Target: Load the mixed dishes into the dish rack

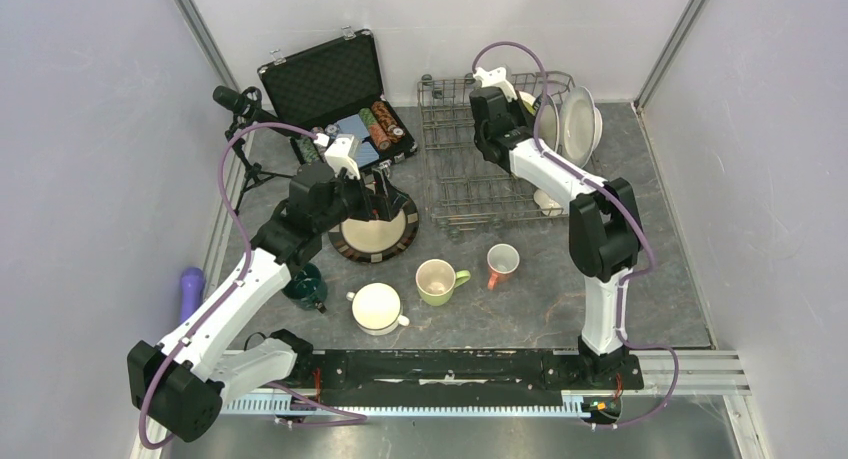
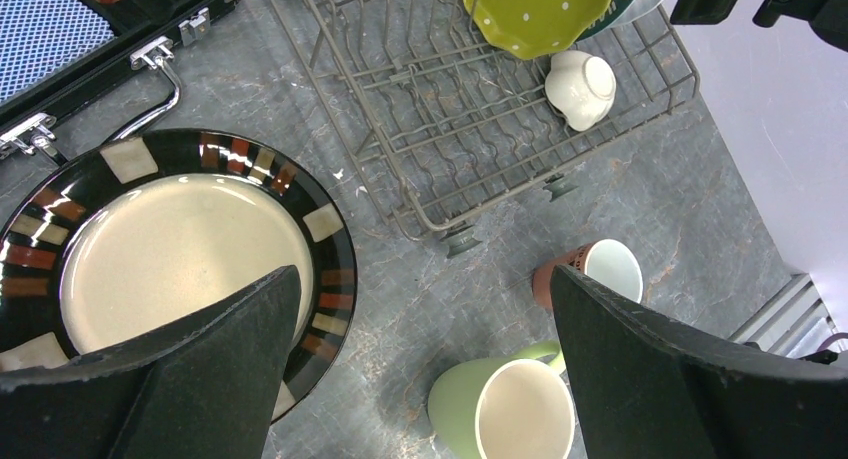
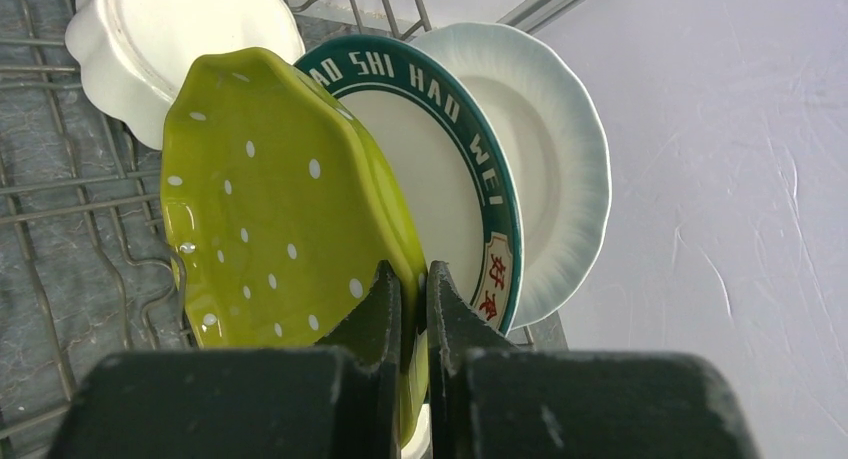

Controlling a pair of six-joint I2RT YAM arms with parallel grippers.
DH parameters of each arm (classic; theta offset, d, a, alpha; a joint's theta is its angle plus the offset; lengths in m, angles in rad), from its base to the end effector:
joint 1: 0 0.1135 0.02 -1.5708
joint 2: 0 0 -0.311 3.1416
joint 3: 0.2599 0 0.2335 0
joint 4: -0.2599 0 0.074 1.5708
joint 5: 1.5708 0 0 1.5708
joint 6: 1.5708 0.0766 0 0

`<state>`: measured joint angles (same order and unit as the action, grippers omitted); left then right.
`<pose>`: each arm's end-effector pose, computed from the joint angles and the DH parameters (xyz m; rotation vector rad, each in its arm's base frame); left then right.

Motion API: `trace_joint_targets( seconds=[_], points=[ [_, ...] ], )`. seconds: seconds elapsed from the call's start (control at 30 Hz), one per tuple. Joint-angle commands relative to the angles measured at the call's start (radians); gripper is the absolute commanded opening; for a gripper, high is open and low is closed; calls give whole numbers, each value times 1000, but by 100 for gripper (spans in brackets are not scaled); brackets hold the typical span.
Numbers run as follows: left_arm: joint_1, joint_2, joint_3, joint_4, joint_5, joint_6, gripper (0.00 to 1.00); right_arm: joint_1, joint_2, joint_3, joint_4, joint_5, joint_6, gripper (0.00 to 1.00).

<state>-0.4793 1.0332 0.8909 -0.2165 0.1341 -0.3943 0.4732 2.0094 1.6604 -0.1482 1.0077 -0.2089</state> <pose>0.2020 -0.1165 0.3554 0.1771 1.9848 -0.7047 0.4618 0.1637 0.3195 -0.0461 1.9160 -0.8525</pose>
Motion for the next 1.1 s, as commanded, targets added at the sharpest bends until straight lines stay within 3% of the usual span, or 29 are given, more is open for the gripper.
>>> trace_joint_targets(
  seconds=[0.0, 0.13, 0.17, 0.23, 0.3, 0.6, 0.77, 0.93, 1.07],
  points=[
    [-4, -18, 44, 3, 3, 32, 100, 18, -1, 52, 65, 68, 33, 4],
    [-4, -14, 47, -4, -1, 31, 100, 18, 26, 71, 53, 81, 40, 7],
    [-4, -11, 50, -8, -6, 32, 100, 18, 30, 82, 40, 90, 52, 12],
    [-4, -4, 58, -25, -19, 34, 100, 17, 23, 81, 24, 87, 66, 40],
    [-4, 4, 64, -39, -26, 37, 100, 18, 9, 73, 24, 72, 75, 49],
    [-4, 28, 75, -84, -52, 49, 100, 18, -98, 48, -19, -23, 113, 74],
    [-17, 89, 105, -153, -14, 48, 100, 20, -207, 24, -67, -163, 133, 79],
    [-232, 166, 196, -317, -241, 98, 100, 18, -341, -77, -72, -309, 146, 80],
    [-331, 212, 211, -384, -264, 48, 96, 20, -419, -134, -97, -387, 157, 81]
  ],
)
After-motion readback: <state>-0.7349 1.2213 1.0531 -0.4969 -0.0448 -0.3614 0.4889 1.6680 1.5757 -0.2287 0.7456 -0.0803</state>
